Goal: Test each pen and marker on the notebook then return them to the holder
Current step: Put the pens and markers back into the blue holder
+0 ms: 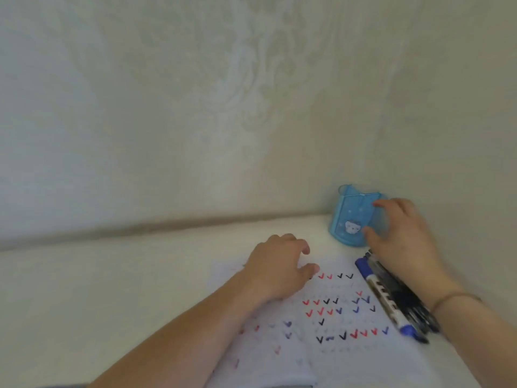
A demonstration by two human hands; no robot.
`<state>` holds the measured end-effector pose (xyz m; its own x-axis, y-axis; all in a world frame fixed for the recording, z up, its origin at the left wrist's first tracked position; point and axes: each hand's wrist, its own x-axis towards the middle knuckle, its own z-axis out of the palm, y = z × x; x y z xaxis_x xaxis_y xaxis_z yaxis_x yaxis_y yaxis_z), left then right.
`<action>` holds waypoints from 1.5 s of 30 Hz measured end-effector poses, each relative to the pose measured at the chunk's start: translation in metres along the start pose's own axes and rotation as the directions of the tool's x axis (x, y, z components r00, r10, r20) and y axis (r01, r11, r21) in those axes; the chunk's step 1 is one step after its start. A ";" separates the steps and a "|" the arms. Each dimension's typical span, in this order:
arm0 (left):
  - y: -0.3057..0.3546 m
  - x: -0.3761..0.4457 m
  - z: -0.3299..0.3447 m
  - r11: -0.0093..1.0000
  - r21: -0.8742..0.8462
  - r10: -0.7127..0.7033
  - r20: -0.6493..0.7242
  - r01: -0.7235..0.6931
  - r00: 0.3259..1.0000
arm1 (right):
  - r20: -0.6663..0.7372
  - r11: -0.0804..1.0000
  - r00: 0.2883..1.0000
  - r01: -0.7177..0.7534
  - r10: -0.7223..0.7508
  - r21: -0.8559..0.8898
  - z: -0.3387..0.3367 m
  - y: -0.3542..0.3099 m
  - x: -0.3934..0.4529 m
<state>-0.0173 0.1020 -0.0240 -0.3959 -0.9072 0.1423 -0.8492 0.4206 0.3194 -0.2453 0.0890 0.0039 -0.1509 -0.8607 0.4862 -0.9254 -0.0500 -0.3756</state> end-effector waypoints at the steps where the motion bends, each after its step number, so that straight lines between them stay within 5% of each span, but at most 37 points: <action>1: 0.000 0.002 0.007 0.999 0.049 0.003 -0.001 -0.003 1.000 | 0.007 1.000 1.000 0.000 0.000 -0.004 0.002 0.003 0.007; 9: -0.019 0.000 0.018 0.999 0.005 0.039 0.038 -0.040 0.999 | 0.097 0.998 0.995 0.031 -0.037 0.063 0.017 0.016 0.033; 16: -0.035 -0.009 -0.013 0.912 0.339 -0.257 0.031 0.232 0.966 | 0.155 0.992 0.986 0.038 -0.057 0.122 0.023 0.021 0.037; 20: -0.086 -0.015 -0.048 0.963 0.077 -0.270 0.201 0.260 0.941 | 0.088 0.984 0.984 0.160 -0.153 -0.078 0.017 0.018 0.017; 22: -0.104 -0.026 -0.066 0.943 -0.241 -0.172 0.237 0.229 0.956 | -0.013 0.966 0.970 0.241 -0.243 -0.096 0.010 0.014 -0.002; 23: -0.106 -0.032 -0.073 0.842 -0.492 -0.133 0.206 0.221 0.969 | -0.035 0.957 0.960 0.274 -0.278 -0.090 0.007 0.014 -0.012; 25: -0.097 -0.036 -0.074 0.426 -0.887 -0.097 0.149 0.176 0.984 | -0.061 0.958 0.956 0.286 -0.288 -0.030 0.005 0.020 -0.028; 27: -0.065 -0.036 -0.062 0.088 -0.990 -0.029 0.109 0.111 0.994 | -0.081 0.967 0.974 0.219 -0.210 0.132 0.001 0.022 -0.039; 28: -0.041 -0.037 -0.051 0.074 -0.992 -0.013 0.106 0.107 0.994 | -0.072 0.957 0.987 0.157 -0.144 0.243 -0.003 0.021 -0.044; 29: -0.018 -0.038 -0.039 0.195 -0.975 -0.018 0.108 0.109 0.994 | -0.039 0.930 0.996 0.087 -0.078 0.358 -0.009 0.018 -0.048; 30: 0.005 -0.041 -0.027 0.433 -0.896 -0.020 0.102 0.101 0.995 | 0.006 0.883 1.000 0.019 -0.025 0.469 -0.014 0.016 -0.052; 32: 0.039 -0.050 -0.003 0.895 -0.446 0.045 0.070 -0.009 0.997 | 0.064 0.842 0.998 -0.011 -0.028 0.540 -0.022 0.016 -0.058; 33: 0.053 -0.054 0.005 0.984 -0.169 0.068 0.075 -0.054 0.995 | 0.092 0.852 0.994 -0.002 -0.055 0.523 -0.024 0.018 -0.060; 36: 0.078 -0.063 0.019 0.968 0.201 0.114 0.169 -0.147 0.979 | 0.197 0.923 0.967 0.076 -0.160 0.378 -0.026 0.029 -0.070; 39: 0.081 -0.066 0.025 0.941 0.289 0.109 0.230 -0.175 0.967 | 0.295 0.961 0.915 0.249 -0.273 0.119 -0.019 0.038 -0.086; 45: 0.061 -0.075 0.008 0.891 0.410 0.068 0.305 -0.196 0.950 | 0.223 0.912 0.885 0.402 -0.409 0.079 -0.007 0.048 -0.096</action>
<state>-0.0423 0.1962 -0.0230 -0.5407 -0.8313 -0.1285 -0.8224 0.5545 -0.1269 -0.2778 0.1731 -0.0551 0.3221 -0.8542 0.4081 -0.8776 -0.4311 -0.2097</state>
